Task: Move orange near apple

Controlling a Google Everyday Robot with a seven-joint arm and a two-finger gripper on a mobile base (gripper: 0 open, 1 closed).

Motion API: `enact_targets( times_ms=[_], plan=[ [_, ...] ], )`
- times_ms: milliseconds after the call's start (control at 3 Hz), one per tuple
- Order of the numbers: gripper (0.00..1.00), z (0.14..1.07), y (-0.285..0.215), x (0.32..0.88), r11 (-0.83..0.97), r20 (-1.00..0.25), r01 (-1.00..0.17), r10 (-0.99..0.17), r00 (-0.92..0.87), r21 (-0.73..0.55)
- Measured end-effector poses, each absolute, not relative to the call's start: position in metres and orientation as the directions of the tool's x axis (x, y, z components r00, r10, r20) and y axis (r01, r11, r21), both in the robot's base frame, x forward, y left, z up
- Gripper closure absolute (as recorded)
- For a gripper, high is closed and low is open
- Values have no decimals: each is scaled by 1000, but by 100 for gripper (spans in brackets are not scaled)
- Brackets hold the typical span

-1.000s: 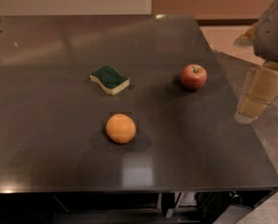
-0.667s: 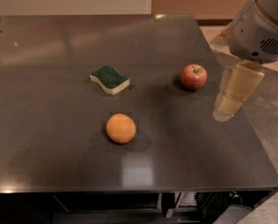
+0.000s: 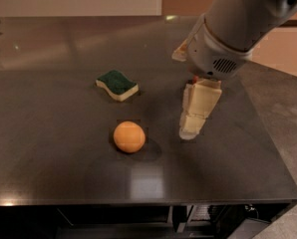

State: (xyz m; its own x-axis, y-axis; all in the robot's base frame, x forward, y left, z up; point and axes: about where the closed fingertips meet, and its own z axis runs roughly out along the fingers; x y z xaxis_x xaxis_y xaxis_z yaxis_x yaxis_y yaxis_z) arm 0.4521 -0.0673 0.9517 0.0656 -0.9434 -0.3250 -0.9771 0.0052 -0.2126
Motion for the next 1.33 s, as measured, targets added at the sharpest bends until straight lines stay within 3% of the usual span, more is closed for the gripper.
enact_targets(
  times_ms=[667,1333],
  plan=[
    [0,913,-6,440,-156,-300,-968,-930,211,-199],
    [0,880,23,433,-244,-262,-953,-922,285,-179]
  ],
)
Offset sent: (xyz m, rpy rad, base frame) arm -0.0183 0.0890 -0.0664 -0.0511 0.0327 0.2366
